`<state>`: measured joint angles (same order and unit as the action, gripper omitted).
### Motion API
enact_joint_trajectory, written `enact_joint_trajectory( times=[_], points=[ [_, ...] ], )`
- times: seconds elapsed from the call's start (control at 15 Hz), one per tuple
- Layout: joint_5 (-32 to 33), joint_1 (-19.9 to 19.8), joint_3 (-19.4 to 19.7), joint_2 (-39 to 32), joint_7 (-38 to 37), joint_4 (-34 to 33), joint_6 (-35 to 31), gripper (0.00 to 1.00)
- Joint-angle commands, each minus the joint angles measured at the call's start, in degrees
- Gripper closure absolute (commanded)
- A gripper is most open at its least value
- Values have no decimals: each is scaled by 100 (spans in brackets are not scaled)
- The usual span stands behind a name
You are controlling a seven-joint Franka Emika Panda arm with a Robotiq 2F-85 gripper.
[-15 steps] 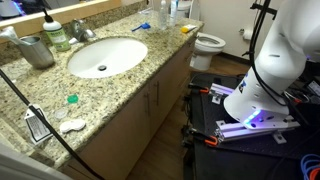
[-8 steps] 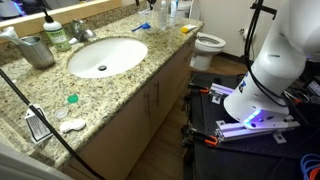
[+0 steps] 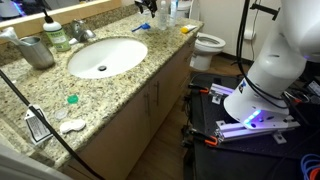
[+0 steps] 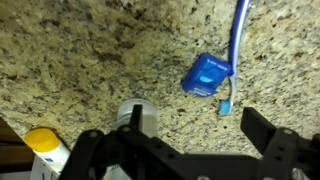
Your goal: Put the blue thing on the left side of the sink
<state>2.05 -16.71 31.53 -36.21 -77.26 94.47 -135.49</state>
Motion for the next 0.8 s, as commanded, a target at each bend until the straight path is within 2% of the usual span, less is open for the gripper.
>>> enact_joint_trajectory(
  times=[0.0,0.2,0.27,0.53,0.6,0.73],
  points=[
    [82,-115,-64,-335,-330,-336,283,0],
    [16,-273,-138,-730,-538,-696,503,0],
    [107,-149,-106,-384,-469,-289,252,0],
    [102,-210,-103,-713,-550,-555,334,0],
    [132,-156,-93,-675,-591,-407,-157,0],
    [140,-154,-45,-992,-831,-586,-547,0]
  ],
)
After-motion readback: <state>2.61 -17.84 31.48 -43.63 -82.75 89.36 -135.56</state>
